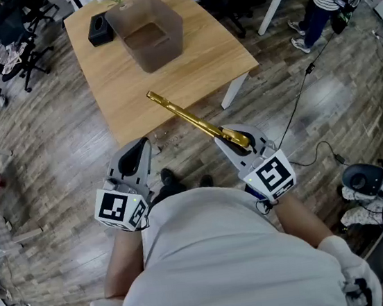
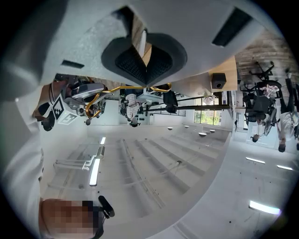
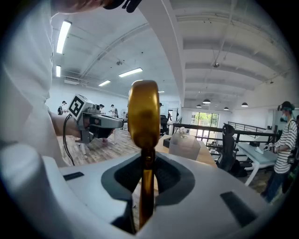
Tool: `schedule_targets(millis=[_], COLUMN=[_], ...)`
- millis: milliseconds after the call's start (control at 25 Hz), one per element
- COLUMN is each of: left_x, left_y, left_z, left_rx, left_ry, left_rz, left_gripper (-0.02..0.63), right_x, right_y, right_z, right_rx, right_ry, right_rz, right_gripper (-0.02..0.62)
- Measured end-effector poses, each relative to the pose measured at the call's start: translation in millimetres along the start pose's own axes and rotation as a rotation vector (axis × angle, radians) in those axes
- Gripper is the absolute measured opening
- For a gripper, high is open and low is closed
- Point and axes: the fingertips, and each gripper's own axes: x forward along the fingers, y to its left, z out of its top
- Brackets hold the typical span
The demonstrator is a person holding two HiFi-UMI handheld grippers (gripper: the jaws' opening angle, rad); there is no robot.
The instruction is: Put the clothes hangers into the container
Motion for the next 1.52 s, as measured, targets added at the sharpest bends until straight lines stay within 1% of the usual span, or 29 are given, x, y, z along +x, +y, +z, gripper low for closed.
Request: schedule_targets(millis=[320,520,760,1120,1360,1520], left_x=[7,12,16,30,46,54], left_y=[-10,-16,-3,43,94,133], left_z=[4,4,-2,-10,-8,0], left_rx=[0.013,0.008,0.0,-0.035,-0.058,-0.11], left_ry=[-0.002,0.002,0.02,0.021,0.005,-0.023], left_rz=[-0.006,-0.021,-0.023,-0.043,-0.052,-0.082], left_gripper=[0.006,0.006,0.006,0.006,0.006,0.006], right_x=[-13,-14,0,46,97,130], right_y=[-7,-11,-16,-31,-49,-62], right_z=[-6,-6,-7,3,13,22], right_rx=[0.023,0.024,0.052,0.062,0.056,0.042], right_ry=[-0.004,-0.009,-0.006,0.027,0.075,0.117], right_rz=[-0.014,-0.017,-0.026,-0.047,-0.057,-0.077], right_gripper=[0.071,0.071,0.071,0.071,0.071,0.071])
